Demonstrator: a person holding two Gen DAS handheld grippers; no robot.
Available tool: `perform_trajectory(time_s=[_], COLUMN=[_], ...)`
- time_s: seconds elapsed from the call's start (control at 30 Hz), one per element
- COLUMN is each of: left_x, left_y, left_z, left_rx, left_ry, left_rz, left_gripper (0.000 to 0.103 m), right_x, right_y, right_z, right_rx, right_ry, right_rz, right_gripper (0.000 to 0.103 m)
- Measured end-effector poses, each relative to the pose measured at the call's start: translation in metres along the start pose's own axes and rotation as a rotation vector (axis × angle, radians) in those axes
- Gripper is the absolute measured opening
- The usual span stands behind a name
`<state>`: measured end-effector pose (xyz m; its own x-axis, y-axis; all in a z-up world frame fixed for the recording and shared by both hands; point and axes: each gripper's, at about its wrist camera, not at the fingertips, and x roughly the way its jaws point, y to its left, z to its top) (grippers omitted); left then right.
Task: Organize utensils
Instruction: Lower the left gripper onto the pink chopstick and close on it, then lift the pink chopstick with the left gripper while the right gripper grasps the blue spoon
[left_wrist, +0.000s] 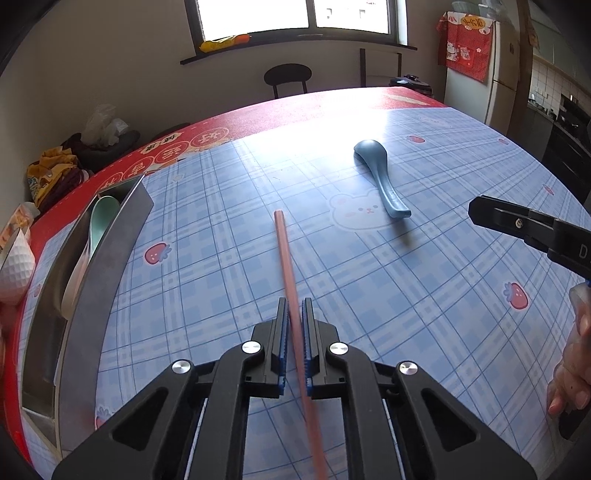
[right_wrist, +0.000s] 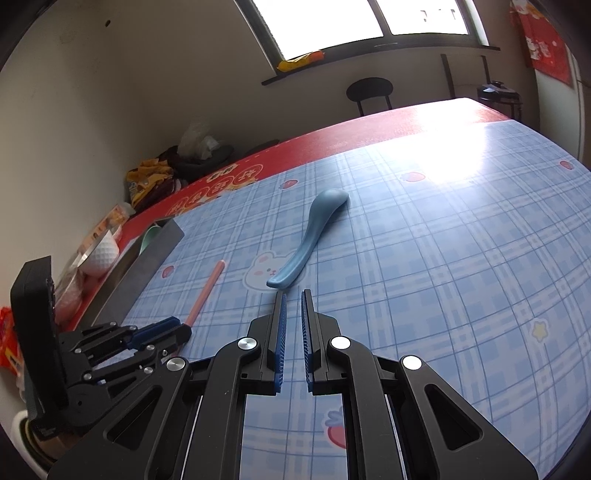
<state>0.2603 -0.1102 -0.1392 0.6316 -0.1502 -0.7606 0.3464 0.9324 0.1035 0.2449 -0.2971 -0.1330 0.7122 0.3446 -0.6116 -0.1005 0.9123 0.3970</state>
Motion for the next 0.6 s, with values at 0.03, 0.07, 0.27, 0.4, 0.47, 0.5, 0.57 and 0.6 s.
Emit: perform_trajectory(time_s=[0.03,0.07,0.27,0.4,0.47,0.5,0.57,0.6], left_x=[-0.001,-0.002,-0.010,-0.024,-0.025,-0.026,-0.027,-0.028], left_y=[0.003,0.006,0.026,0.038,0.043,0.046,0.052,0.055], left_z=[0.000,0.000,-0.002,-0.006,-0.005,-0.006,-0.006,-0.006], left_rx=[-0.013,-0.027,-0.128,-0.185,-0.206,-0.219,-0.246,-0.259], left_ry=[-0.005,-0.015,-0.064,-0.142,-0.154,-0.156,-0.155,-0.156], left_rz=[-0.016,-0.031,-0.102,-0.174,-0.190,-0.208,-0.228,-0.234], left_gripper=[0.006,0.006,0.006,0.006,0.006,0.006,0.006,0.006], right_x=[0.000,0.001,0.005,0.008,0.009,0.009,0.009,0.009], right_y=[-0.001,-0.001,-0.003,-0.002,-0.002,-0.002,-0.003,-0.003], right_z=[0.000,0.000,0.000,0.001,0.001,0.001,0.001,0.001], right_rx=[0.002,0.005,0.015,0.015,0.017,0.022,0.027,0.028], right_ry=[0.001,0.003,0.017,0.026,0.028,0.028,0.028,0.026], right_rz=[0.001,0.001,-0.005,-0.011,-0.014,-0.012,-0.016,-0.011], right_gripper=[0.009,0.009,0.009,0.009,0.009,0.009,0.009,0.009])
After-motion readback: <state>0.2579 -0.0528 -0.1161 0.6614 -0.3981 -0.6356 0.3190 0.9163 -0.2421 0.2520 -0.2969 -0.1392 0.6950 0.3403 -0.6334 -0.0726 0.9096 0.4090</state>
